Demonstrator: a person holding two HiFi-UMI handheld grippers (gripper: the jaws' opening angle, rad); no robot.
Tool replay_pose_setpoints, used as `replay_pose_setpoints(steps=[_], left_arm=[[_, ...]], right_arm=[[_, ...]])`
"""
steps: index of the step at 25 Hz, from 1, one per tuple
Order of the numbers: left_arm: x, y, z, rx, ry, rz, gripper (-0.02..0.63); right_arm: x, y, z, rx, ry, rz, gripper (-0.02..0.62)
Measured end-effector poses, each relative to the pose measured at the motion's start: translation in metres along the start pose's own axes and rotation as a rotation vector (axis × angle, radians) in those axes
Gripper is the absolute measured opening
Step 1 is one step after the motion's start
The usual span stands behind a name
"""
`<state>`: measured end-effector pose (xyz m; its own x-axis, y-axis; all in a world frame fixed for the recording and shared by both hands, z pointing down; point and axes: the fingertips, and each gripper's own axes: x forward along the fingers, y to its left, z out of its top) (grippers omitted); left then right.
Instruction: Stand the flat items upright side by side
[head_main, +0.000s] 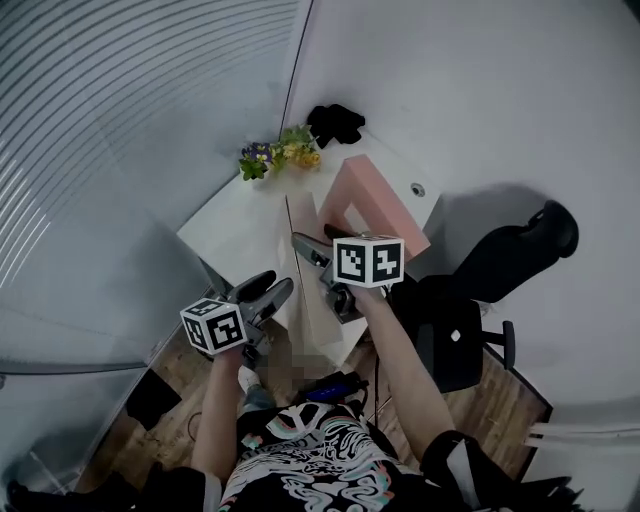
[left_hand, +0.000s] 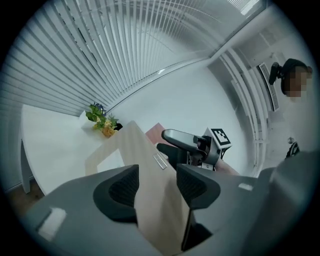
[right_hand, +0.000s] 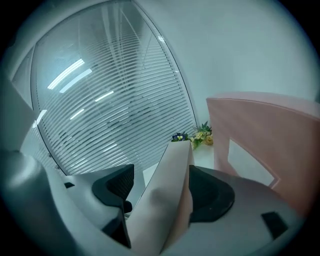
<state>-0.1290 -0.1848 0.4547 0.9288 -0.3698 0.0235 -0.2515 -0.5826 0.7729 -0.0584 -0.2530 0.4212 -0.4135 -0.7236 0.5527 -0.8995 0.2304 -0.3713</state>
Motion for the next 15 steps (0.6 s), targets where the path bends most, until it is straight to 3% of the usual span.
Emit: replay_pose_setpoints(steps=[6,15], left_arm=[[0.008,0.01,0.005,-0.03,0.03,-0.069,0.218],[0.016,0.005,0.001,-0.009,0.112,-0.146,0.218]], right_arm=[[0.02,-0.006,0.006,-0.025,0.052,-0.076,0.347],[0.043,-0.018,0.006,-0.031,0.169,-0.148,0.37]])
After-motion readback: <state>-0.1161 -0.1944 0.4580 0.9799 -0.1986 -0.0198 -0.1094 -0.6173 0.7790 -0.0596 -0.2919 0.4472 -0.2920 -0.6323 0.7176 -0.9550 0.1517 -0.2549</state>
